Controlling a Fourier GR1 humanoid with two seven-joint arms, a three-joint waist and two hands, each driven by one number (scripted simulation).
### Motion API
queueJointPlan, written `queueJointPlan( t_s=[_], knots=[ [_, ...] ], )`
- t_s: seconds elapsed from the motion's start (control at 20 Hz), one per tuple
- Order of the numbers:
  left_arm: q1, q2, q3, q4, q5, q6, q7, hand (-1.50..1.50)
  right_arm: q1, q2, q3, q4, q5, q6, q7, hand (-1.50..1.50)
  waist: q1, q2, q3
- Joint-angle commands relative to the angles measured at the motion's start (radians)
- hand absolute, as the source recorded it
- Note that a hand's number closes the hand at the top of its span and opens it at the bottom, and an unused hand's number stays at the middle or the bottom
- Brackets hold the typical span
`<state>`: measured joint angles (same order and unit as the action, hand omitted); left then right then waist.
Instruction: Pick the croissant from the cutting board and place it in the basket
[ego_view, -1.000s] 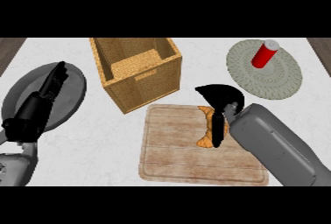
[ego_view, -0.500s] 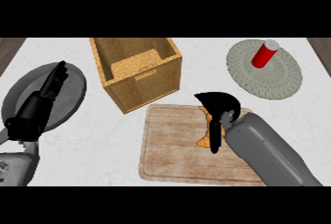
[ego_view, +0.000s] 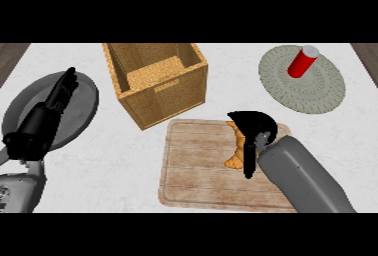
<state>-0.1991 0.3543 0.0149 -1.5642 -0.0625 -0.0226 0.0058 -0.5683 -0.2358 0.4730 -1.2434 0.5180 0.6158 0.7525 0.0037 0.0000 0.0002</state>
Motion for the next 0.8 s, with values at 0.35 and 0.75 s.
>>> queueJointPlan(
  t_s=[0.35,0.75],
  knots=[
    [0.005,-0.056,0.005,0.008,-0.051,-0.026,-0.006,0.0,-0.01,0.041,-0.073,0.106,0.133,-0.007,-0.137,1.5,0.001,0.001,0.0],
    [0.02,-0.073,0.019,0.007,-0.064,-0.035,-0.026,0.0,0.028,0.079,-0.007,0.146,0.29,-0.157,-0.267,1.5,0.002,0.001,0.0]
  ],
)
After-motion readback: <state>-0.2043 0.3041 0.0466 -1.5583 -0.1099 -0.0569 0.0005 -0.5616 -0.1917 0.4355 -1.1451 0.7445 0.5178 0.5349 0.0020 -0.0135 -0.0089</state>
